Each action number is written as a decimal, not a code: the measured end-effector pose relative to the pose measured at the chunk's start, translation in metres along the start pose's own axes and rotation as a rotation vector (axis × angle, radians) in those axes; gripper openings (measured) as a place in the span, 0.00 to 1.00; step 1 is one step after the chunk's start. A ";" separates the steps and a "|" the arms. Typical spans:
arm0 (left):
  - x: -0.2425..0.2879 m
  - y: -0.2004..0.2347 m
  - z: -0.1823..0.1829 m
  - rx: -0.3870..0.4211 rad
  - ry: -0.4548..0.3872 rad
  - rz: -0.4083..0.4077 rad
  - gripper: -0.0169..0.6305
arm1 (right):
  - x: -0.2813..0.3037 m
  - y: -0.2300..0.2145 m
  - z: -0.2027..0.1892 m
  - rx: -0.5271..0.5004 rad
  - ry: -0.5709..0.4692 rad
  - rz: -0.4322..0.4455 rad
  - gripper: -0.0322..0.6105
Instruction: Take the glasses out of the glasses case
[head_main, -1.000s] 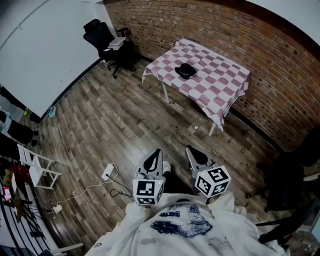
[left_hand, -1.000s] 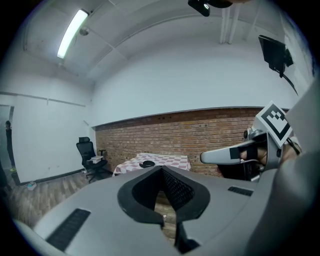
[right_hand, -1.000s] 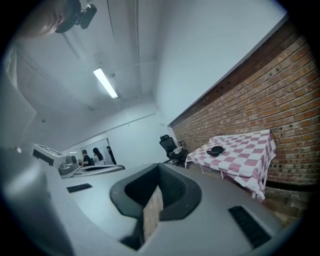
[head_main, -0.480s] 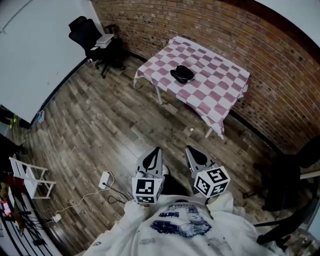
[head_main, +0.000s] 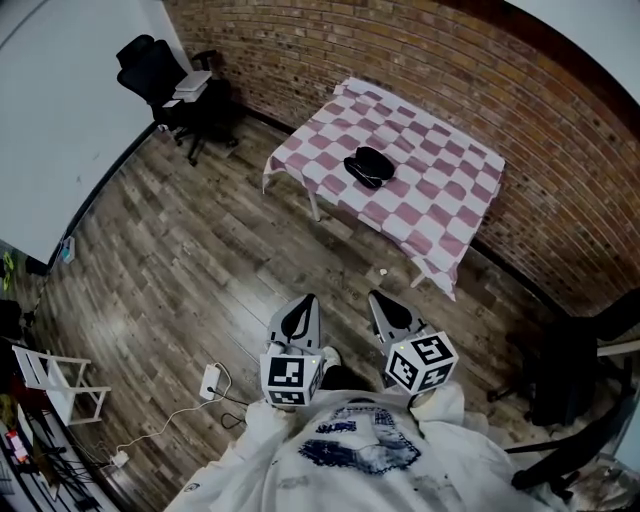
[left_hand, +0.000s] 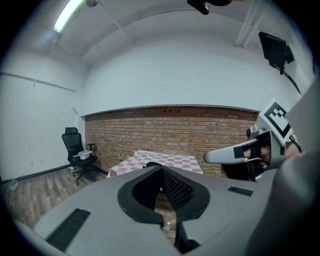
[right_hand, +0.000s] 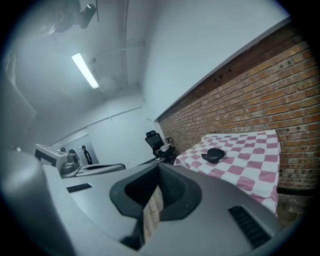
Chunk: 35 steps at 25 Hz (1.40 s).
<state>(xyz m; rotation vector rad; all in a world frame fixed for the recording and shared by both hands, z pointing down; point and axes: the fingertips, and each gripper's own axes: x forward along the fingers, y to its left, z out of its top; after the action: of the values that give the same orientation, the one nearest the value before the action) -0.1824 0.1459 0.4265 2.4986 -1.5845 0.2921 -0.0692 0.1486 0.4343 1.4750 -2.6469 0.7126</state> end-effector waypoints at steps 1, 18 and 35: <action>0.006 0.008 0.003 0.005 -0.003 -0.007 0.04 | 0.010 0.000 0.003 0.000 0.000 -0.004 0.07; 0.084 0.120 0.029 0.032 -0.024 -0.036 0.04 | 0.142 -0.001 0.046 -0.003 -0.046 -0.038 0.07; 0.139 0.136 0.033 0.030 0.001 -0.065 0.04 | 0.180 -0.041 0.058 0.027 -0.037 -0.082 0.07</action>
<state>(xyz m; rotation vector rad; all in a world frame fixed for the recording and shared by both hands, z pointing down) -0.2453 -0.0412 0.4347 2.5660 -1.5066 0.3111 -0.1237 -0.0367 0.4414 1.6084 -2.5964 0.7247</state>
